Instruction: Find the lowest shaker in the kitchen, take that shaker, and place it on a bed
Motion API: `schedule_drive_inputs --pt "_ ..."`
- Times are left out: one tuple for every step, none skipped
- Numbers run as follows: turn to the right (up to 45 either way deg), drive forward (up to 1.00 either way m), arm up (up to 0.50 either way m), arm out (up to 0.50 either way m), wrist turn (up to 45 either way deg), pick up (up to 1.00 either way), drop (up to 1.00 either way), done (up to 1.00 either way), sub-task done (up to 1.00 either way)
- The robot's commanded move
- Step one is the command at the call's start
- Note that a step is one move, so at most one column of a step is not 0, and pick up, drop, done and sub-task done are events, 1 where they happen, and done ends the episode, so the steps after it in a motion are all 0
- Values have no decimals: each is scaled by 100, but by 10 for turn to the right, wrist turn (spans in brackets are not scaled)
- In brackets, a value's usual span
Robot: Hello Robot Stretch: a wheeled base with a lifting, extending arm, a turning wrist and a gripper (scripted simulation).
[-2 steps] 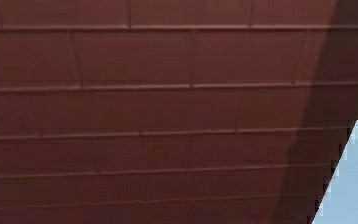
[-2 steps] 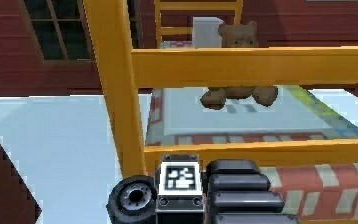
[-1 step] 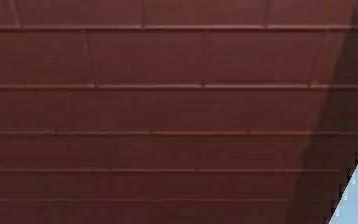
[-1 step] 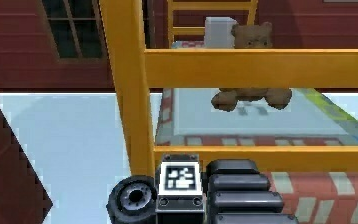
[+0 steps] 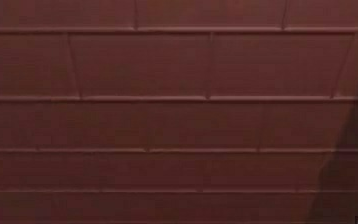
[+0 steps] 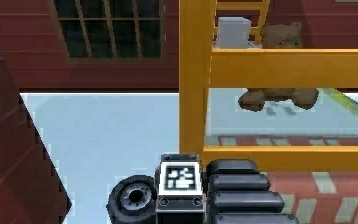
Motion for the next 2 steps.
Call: schedule_drive_inputs --pt "450 0 0 0 0 0 0 0 0" --pt "0 40 0 0 0 0 0 0 0"
